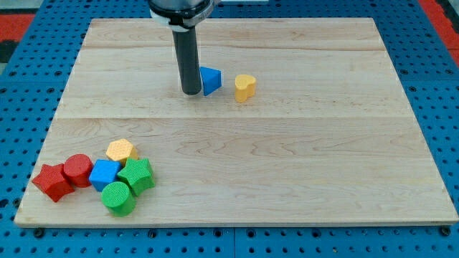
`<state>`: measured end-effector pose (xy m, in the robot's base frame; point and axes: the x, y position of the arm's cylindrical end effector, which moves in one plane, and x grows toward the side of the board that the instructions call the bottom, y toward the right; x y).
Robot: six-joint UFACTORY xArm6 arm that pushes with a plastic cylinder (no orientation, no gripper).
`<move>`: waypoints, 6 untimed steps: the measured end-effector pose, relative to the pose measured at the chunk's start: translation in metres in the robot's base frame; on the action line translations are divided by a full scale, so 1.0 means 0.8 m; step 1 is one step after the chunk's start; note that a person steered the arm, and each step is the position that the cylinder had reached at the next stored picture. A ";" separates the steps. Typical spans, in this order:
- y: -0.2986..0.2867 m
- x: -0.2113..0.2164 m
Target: Place the blue triangle to the top center
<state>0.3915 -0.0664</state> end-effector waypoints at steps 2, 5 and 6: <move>0.007 0.004; 0.037 0.004; 0.037 -0.007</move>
<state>0.3856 -0.0368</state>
